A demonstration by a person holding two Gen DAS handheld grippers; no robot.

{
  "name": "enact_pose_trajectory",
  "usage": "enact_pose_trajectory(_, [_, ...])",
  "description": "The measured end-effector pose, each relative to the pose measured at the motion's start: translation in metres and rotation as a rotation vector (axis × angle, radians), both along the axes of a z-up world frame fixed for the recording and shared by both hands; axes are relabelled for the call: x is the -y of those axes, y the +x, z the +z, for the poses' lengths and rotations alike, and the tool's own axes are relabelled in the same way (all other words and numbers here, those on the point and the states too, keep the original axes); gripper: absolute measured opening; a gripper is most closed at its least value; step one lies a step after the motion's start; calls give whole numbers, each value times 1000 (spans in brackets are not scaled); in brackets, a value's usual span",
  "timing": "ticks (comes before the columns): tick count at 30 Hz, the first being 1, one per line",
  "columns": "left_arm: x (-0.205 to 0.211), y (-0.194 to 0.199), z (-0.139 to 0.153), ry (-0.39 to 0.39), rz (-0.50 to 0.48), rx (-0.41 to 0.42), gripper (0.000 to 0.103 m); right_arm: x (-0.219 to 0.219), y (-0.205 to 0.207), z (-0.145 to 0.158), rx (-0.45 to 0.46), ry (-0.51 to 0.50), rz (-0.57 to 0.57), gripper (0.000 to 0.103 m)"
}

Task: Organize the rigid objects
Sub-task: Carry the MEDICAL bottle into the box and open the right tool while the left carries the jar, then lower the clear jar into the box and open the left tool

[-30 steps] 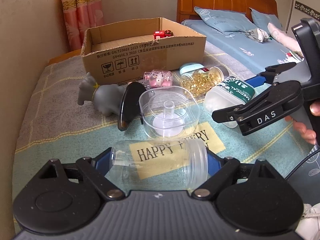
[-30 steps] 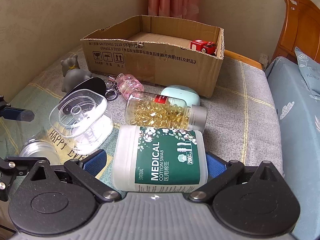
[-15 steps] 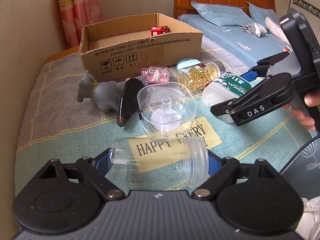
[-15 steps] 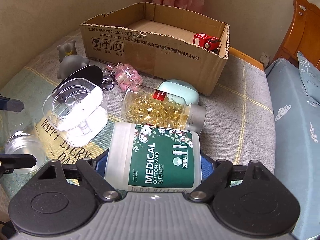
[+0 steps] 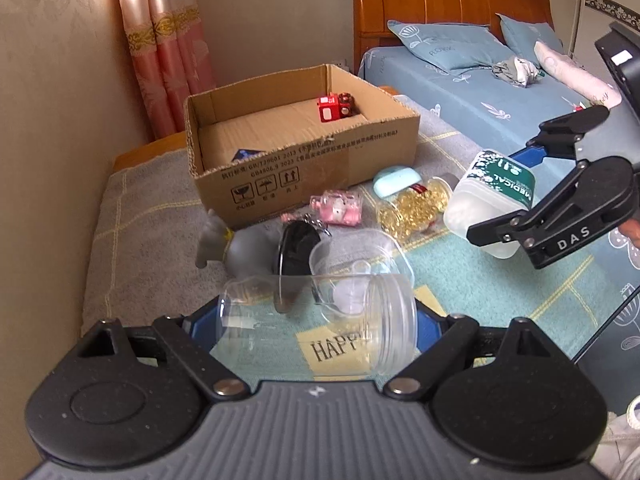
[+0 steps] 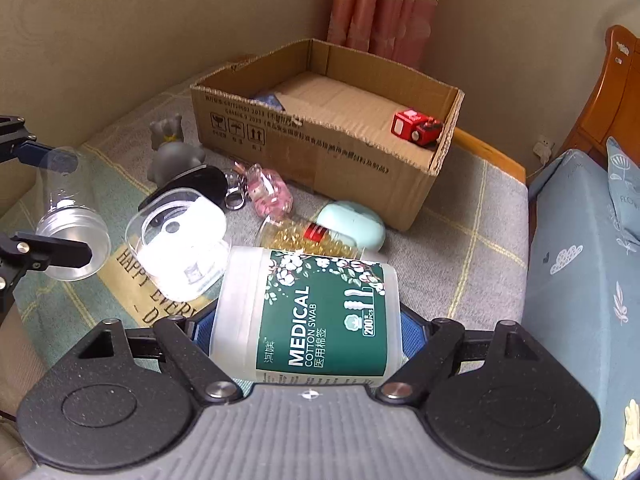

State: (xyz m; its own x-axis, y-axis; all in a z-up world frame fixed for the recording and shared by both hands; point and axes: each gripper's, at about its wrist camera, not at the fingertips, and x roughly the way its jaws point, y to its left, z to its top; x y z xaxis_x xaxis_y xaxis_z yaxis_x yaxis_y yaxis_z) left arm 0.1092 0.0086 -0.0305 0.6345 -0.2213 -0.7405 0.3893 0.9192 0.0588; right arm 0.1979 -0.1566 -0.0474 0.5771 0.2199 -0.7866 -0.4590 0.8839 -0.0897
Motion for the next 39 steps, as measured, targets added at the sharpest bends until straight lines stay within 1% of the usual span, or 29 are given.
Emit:
enact_pose_trajectory(5, [-5, 24, 21, 6, 14, 49, 90, 2, 23, 32, 70, 46, 3, 87])
enact_pose_trajectory(8, [-9, 41, 32, 10, 30, 81, 90, 0, 46, 47, 110, 64, -4, 87])
enact_pose_trajectory(11, [-14, 61, 43, 7, 47, 105, 90, -4, 72, 56, 124, 83, -7, 87])
enact_pose_trajectory(18, [-20, 111, 61, -23, 73, 120, 90, -14, 133, 58, 134, 99, -34, 87])
enact_pose_trajectory(21, [-17, 130, 62, -15, 72, 126, 90, -19, 152, 54, 153, 95, -50, 88])
enact_pose_trajectory(23, [-13, 141, 62, -8, 70, 127, 90, -21, 163, 46, 159, 73, -57, 91])
enact_pose_trajectory(24, [-11, 147, 61, -7, 69, 124, 90, -21, 165, 41, 151, 58, -71, 98])
enact_pose_trajectory(25, [-10, 152, 60, -7, 70, 118, 90, -19, 168, 36, 143, 57, -84, 102])
enact_pose_trajectory(29, [-5, 170, 55, -3, 78, 93, 90, -4, 160, 26, 95, 114, -109, 103])
enact_pose_trajectory(34, [4, 192, 52, 8, 70, 68, 90, 8, 136, 28, 75, 163, -122, 103])
enact_pose_trajectory(39, [15, 225, 54, 25, 66, 41, 90, 10, 103, 41, 96, 153, -123, 103])
